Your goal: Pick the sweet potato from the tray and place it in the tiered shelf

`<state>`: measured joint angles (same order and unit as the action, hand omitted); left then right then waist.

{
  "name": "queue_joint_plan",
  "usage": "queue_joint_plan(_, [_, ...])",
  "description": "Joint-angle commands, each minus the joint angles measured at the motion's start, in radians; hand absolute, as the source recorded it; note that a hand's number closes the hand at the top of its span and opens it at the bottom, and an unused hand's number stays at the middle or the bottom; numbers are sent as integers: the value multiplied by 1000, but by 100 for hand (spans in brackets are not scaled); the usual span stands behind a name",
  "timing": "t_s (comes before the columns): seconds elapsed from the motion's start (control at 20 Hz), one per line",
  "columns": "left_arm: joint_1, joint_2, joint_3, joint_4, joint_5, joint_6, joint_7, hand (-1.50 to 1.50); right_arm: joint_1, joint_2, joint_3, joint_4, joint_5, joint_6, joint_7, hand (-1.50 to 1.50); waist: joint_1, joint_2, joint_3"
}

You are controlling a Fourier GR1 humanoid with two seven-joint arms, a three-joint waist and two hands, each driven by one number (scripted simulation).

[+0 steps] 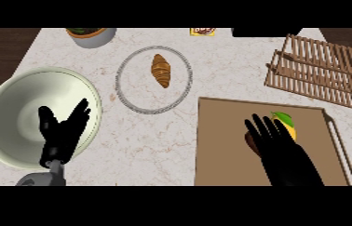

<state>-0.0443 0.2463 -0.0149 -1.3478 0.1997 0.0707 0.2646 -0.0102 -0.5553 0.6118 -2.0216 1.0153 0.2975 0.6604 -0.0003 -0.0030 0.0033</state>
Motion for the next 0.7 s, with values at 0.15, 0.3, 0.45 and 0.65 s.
queue_joint_plan(0.15, [38, 1, 32, 12, -3, -52, -23, 0, 25, 73, -10, 95, 114, -45, -55, -150, 1, 2, -3])
queue_joint_plan(0.3, [-27, 20, 70, 25, 6, -64, 23, 0, 61, 69, -39, 115, 137, -80, -110, -150, -1, 3, -3])
queue_joint_plan(0.45, [-58, 13, 87, 34, 19, -70, 46, 0, -21, 123, -69, 210, 159, -65, -125, -150, 1, 3, -3])
queue_joint_plan(0.65, [-6, -7, 66, -27, -9, -54, 66, 0, 80, 104, -76, 265, 243, -216, -162, -150, 0, 2, -3])
